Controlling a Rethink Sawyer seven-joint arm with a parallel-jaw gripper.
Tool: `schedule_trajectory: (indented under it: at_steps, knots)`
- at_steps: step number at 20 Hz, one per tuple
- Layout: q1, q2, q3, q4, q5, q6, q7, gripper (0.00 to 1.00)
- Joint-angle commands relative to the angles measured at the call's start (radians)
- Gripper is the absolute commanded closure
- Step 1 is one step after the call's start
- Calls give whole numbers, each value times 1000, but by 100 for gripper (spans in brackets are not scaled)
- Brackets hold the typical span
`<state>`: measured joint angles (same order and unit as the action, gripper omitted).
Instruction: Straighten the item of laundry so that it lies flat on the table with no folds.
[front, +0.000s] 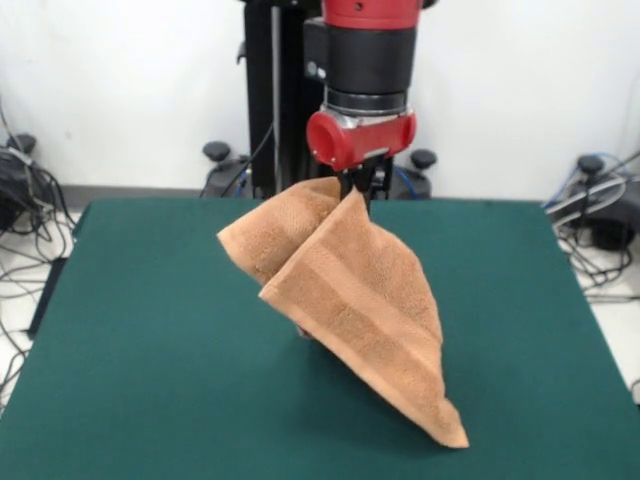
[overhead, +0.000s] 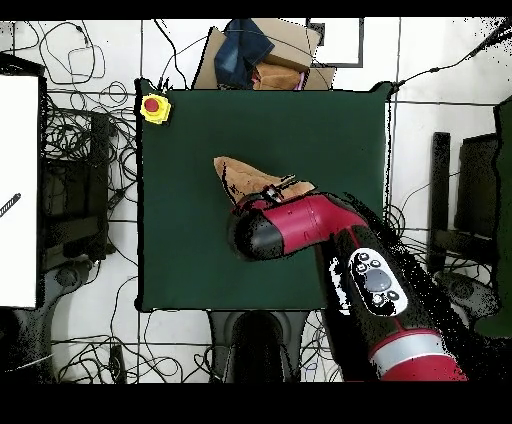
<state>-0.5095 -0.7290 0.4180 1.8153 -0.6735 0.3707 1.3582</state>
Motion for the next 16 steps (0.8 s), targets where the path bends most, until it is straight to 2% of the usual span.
schedule_trajectory:
  at_steps: [1, 3, 5, 8, 10, 12, 16]
  knots:
    - [-27, 86, 14, -77, -90, -81, 8, 100]
    - [-49, 110, 23, -62, -69, -73, 16, 100]
    - [-24, 130, -8, -71, -27, -72, 97, 100]
    - [0, 160, -63, -85, -32, -125, 164, 100]
    - [62, 161, -153, -117, -63, -185, 229, 100]
    - [177, 176, -308, -184, -93, -268, 312, 100]
    - [288, 225, -463, -234, -30, -358, 343, 100]
